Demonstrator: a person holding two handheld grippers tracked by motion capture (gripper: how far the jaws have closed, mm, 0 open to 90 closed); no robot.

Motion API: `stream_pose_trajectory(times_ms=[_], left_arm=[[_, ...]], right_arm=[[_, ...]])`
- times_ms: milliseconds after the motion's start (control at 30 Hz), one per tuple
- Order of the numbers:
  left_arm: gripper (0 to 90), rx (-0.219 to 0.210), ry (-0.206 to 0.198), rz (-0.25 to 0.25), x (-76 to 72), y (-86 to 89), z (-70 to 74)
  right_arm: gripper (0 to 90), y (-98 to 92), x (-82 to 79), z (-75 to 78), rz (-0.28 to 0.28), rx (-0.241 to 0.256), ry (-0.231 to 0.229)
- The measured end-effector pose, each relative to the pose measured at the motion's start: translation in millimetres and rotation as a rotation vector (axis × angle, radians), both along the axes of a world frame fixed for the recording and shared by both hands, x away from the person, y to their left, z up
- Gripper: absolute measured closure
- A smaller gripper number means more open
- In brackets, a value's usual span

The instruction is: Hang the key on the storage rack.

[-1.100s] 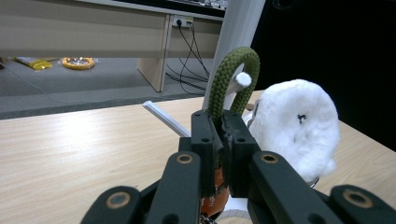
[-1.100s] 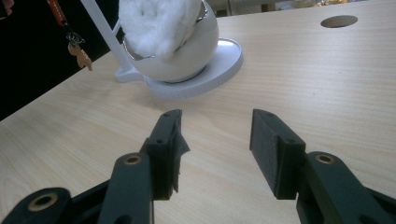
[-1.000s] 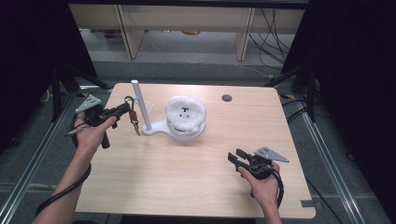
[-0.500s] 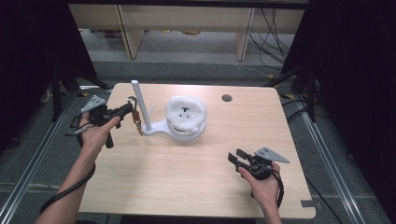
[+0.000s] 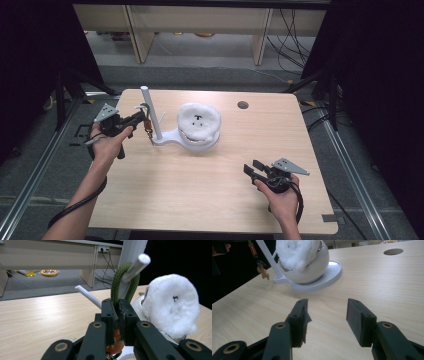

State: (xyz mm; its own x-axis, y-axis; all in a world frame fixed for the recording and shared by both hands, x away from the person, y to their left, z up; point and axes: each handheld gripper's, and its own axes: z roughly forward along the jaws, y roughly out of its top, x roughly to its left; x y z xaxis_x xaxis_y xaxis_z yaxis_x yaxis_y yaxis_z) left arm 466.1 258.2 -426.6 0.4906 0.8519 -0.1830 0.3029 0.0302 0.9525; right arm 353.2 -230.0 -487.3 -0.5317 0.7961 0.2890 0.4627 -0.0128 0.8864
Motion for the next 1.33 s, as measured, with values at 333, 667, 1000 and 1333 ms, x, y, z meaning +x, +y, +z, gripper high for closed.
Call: stream_pose_trajectory(times_ms=[333,667,1000,1333], left_arm=[[77.7,0.023,-0.007,0.001,-7.8,0.8,-6.6],[45.4,0.080,-0.037,0.050,-47.4,11.5,-19.9],[35.7,0.097,-0.093,0.144,-107.4,18.3,-78.4],[35.7,0.069,-0.079,0.140,-117.6,12.8,-96.3]], right_arm=[[52.1,2.2,-3.7,1.7,-0.019,0.015,0.049],[48.7,-6.2,2.1,-3.4,-0.025,-0.014,0.007],[45.3,-13.2,2.4,-7.7,-0.066,-0.024,0.006],[44.1,-15.5,3.0,-17.8,-0.049,-0.075,-0.046]])
